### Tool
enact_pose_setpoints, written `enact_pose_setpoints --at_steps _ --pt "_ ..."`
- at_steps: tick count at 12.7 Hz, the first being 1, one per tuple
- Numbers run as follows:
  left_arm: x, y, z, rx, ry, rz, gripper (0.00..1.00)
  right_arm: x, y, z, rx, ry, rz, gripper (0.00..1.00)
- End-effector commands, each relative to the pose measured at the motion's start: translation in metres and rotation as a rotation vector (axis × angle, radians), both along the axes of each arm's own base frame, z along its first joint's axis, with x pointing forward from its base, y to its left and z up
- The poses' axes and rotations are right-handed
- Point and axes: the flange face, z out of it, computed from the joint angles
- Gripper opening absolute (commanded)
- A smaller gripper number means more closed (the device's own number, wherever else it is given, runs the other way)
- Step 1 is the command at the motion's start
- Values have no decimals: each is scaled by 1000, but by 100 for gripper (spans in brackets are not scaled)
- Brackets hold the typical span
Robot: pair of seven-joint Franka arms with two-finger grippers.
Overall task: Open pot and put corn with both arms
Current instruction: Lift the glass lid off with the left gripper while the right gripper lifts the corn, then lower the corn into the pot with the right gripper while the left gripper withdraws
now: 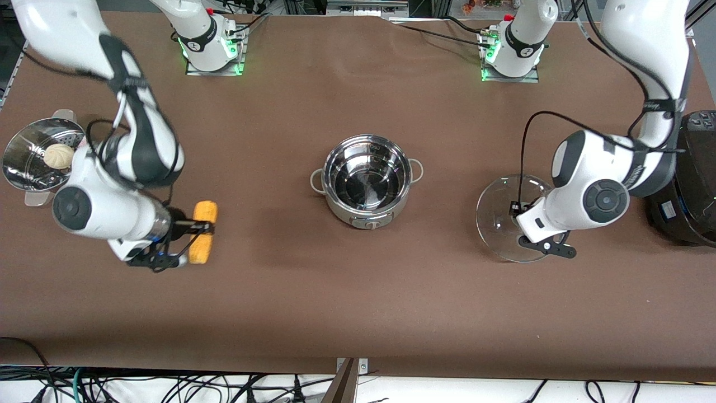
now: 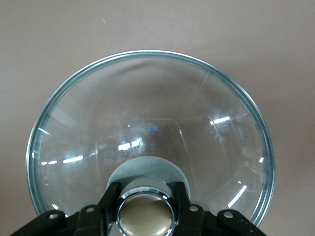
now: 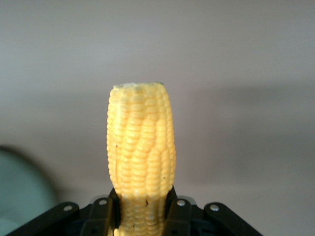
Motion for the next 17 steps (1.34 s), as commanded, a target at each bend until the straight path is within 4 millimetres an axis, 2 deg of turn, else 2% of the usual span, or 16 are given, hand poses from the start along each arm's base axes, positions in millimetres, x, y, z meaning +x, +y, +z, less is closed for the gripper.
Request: enact_pose_setpoints --at_steps 1,2,3,5,7,8,9,10,11,12,13,15,17 --pt "-32 -2 -18 -6 -43 -40 89 -43 122 48 15 -14 -24 0" --pt "-31 -1 -4 -1 -46 -39 100 -63 171 53 5 -29 -15 0" --pt "-30 0 29 11 -48 -24 100 -84 218 43 1 -12 -14 0" --pt "-39 -8 130 39 -51 -22 100 -114 281 14 -12 -11 -1 0" --pt "-53 -16 227 42 -69 -11 100 -131 316 -27 -23 -14 -19 0" --pt "-63 -20 271 17 -81 18 100 -136 325 -46 -29 -13 -7 0" --pt "-68 -21 300 5 -94 11 100 -135 326 -60 -39 -9 0 0" --pt "-69 -13 320 -3 -108 50 100 -135 326 -70 -41 -2 0 0" --pt "-68 -8 334 2 -130 133 100 -135 327 -78 -38 1 -3 5" --pt "-64 -8 347 28 -171 245 100 -135 327 -85 -41 4 -8 99" --pt "-60 -10 343 27 -168 278 100 -136 329 -89 -45 -6 -1 100" --pt "-53 2 344 -5 -166 306 100 -138 331 -74 -45 -23 15 100" --pt "-53 7 342 -37 -150 299 100 -136 321 -14 -95 -22 26 100"
